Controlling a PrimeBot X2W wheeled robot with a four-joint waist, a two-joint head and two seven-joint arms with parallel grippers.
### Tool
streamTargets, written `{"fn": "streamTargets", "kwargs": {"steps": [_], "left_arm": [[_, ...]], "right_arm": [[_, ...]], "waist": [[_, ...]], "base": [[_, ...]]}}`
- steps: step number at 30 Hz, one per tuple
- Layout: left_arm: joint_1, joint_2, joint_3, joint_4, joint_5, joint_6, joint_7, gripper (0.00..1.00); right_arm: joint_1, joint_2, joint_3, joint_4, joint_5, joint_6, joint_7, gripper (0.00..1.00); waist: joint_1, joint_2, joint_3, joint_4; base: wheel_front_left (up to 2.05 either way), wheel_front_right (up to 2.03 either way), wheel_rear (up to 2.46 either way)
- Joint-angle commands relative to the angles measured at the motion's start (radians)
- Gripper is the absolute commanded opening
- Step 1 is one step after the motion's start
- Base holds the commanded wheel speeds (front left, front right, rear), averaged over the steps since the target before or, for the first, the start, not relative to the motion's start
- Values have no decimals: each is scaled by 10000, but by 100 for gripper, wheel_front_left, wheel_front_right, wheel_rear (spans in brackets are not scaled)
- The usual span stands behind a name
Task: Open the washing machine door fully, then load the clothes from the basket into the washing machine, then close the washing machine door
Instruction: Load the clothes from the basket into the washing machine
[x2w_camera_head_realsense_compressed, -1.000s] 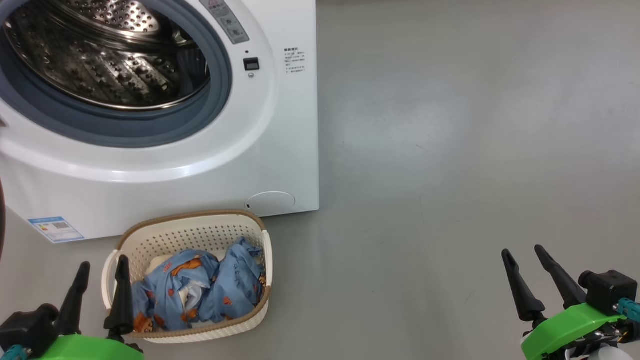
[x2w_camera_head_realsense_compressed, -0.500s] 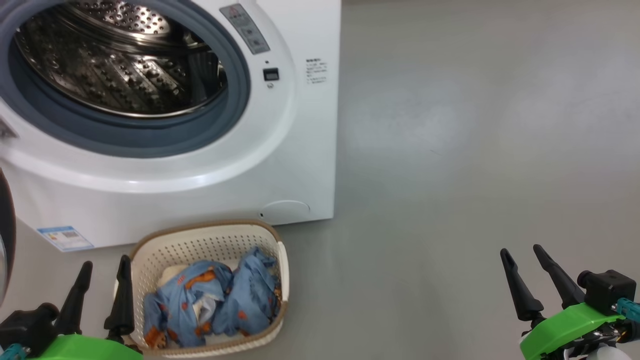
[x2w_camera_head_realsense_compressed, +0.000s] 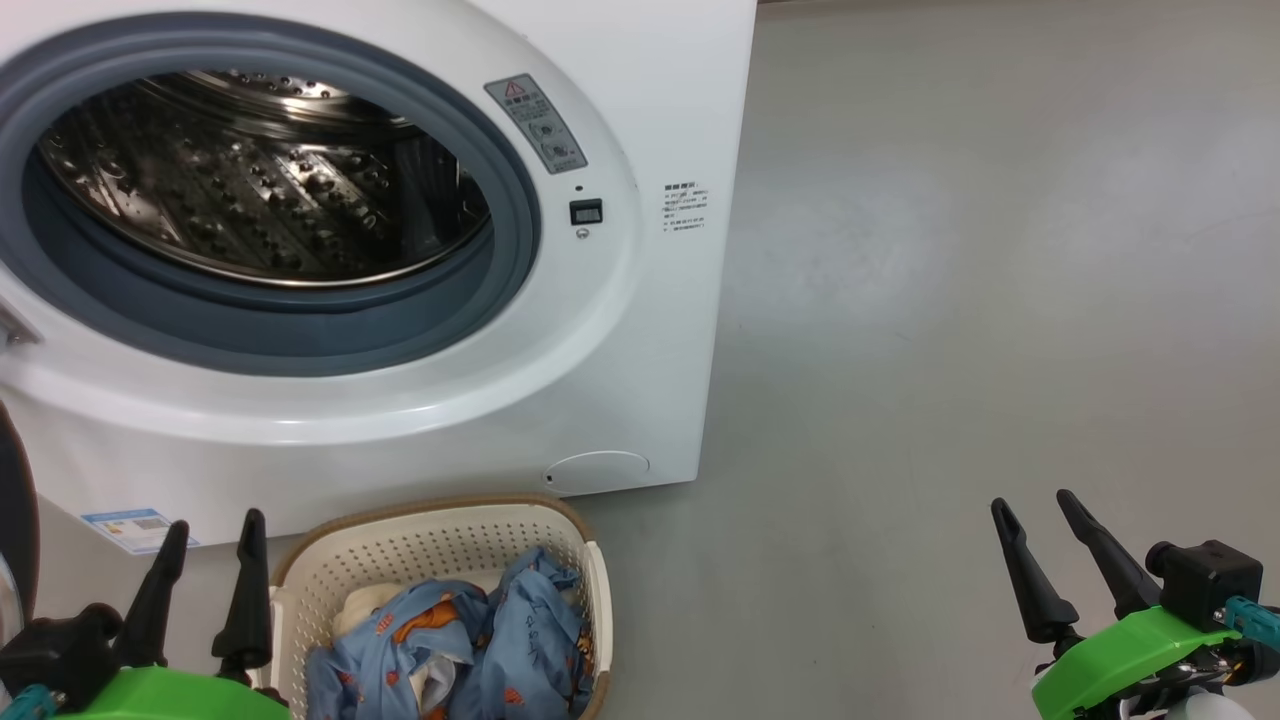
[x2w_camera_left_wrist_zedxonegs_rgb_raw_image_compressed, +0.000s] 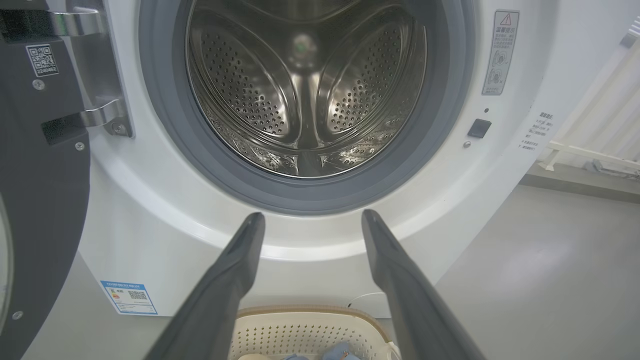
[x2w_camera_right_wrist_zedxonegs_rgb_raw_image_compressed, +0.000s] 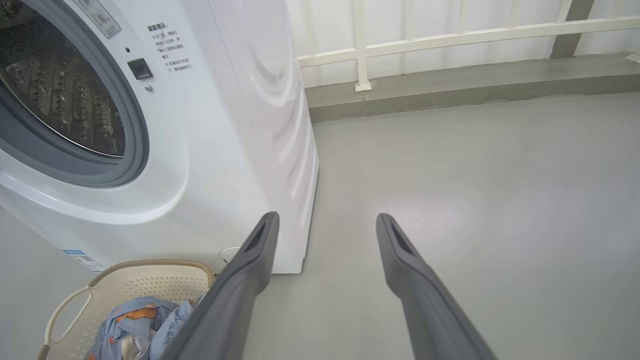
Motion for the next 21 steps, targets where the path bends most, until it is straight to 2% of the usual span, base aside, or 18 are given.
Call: {"fn": "streamTargets", "kwargs": {"steps": [1,15,21], "left_arm": [[-360,224,294,-146,58,-15,-65,100],[-451,-79,-316,896,192,-15,-65,100],[-1010,-164,-1239,2372,22,-15,-65,100]], "right_arm": [[-113,-137,183,-249,-23,29,-120,100],[-332,99,374,-386,-124,29,-120,100],[-652,307,566,-467,-169,29,-120,100]], "waist": [[0,0,8,3],[0,0,550,-10],[0,0,1257,-94]], "base": [[9,-9,0],[0,0,0],[0,0,0]]}}
